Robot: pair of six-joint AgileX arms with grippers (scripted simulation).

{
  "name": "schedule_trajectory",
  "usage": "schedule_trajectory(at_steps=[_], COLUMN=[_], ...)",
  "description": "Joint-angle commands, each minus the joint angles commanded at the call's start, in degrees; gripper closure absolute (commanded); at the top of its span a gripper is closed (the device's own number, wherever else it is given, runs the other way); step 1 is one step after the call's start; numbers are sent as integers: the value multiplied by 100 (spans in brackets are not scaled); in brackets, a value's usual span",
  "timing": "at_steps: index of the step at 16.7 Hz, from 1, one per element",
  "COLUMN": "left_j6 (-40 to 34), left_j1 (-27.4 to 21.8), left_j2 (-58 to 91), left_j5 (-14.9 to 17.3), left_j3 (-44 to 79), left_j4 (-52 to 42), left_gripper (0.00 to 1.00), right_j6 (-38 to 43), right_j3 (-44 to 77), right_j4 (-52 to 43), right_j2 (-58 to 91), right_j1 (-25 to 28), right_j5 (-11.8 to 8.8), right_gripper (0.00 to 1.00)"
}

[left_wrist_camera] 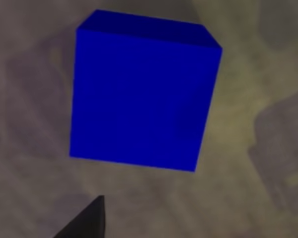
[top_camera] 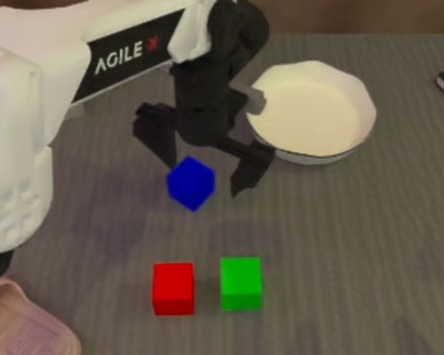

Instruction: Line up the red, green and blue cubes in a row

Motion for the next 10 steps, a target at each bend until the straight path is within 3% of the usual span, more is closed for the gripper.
schedule_trajectory(at_steps=[4,10], left_j6=[1075,1248], left_j1=[432,494], left_j2=[312,335], left_j5=[-3,-7], left_j3=[563,657], left_j4=[-136,-144], left_gripper=[0,0], right_j6=[0,0], right_j3=[0,0], right_j4=[0,0], right_j2=[0,0], right_j1=[0,0], right_j5=[0,0], right_gripper=[0,0])
